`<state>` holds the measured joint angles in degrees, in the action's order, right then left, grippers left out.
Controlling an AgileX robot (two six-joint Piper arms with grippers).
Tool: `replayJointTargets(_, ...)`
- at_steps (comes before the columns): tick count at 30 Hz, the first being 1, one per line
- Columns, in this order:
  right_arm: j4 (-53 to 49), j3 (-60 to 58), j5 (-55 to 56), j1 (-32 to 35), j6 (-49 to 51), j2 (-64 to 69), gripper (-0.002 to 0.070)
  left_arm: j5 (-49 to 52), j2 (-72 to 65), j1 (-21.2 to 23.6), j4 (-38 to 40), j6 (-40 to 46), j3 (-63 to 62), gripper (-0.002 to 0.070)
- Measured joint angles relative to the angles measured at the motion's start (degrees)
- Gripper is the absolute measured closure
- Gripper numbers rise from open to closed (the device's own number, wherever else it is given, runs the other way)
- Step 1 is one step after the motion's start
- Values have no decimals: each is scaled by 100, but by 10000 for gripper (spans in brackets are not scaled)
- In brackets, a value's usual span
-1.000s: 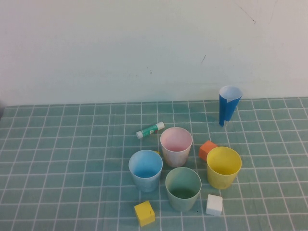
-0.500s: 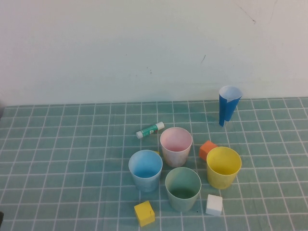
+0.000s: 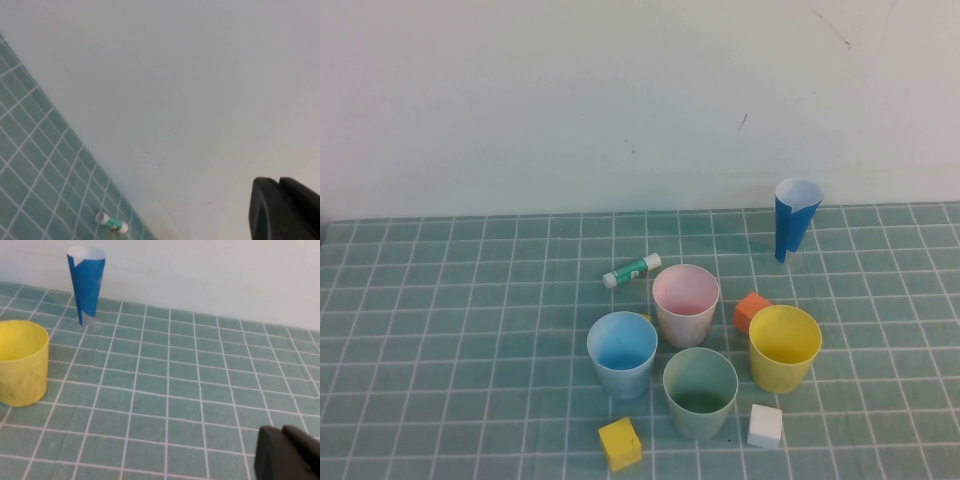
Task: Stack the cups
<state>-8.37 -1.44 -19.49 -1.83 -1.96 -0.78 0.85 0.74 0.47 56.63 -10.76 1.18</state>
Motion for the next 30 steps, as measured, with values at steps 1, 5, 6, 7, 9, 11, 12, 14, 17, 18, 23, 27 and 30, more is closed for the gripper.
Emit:
replayJointTargets(1, 0, 0, 0, 0, 0, 0, 678, 59, 0, 0, 0, 58, 0, 678)
replayJointTargets(5, 0, 0, 0, 0, 0, 0, 678, 723, 0, 0, -143, 387, 0, 678)
replayJointTargets(6, 0, 0, 0, 0, 0, 0, 678, 960, -31, 0, -168, 429, 0, 678)
replayJointTargets(7, 0, 0, 0, 0, 0, 0, 678, 1171, -122, -4, -176, 474, 0, 678)
replayJointTargets(9, 0, 0, 0, 0, 0, 0, 678, 1503, -404, -4, -217, 695, -73, 678)
replayJointTargets(11, 0, 0, 0, 0, 0, 0, 678, 1854, -840, -4, -279, 1232, -441, 678)
replayJointTargets(12, 0, 0, 0, 0, 0, 0, 678, 2021, -1083, -4, -312, 1636, -729, 678)
replayJointTargets(14, 0, 0, 0, 0, 0, 0, 678, 2336, -1608, -27, -454, 2387, -1326, 678)
replayJointTargets(17, 0, 0, 0, 0, 0, 0, 678, 2888, -2389, -119, -919, 3076, -2291, 678)
replayJointTargets(18, 0, 0, 0, 0, 0, 0, 678, 3102, -2677, -164, -1160, 3179, -2619, 678)
replayJointTargets(23, 0, 0, 0, 0, 0, 0, 678, 3755, -4002, -350, -2192, 3307, -3854, 678)
replayJointTargets(27, 0, 0, 0, 0, 0, 0, 678, 3813, -4845, -650, -2678, 3258, -4378, 678)
replayJointTargets(30, 0, 0, 0, 0, 0, 0, 678, 3848, -5459, -1040, -2923, 3213, -4668, 678)
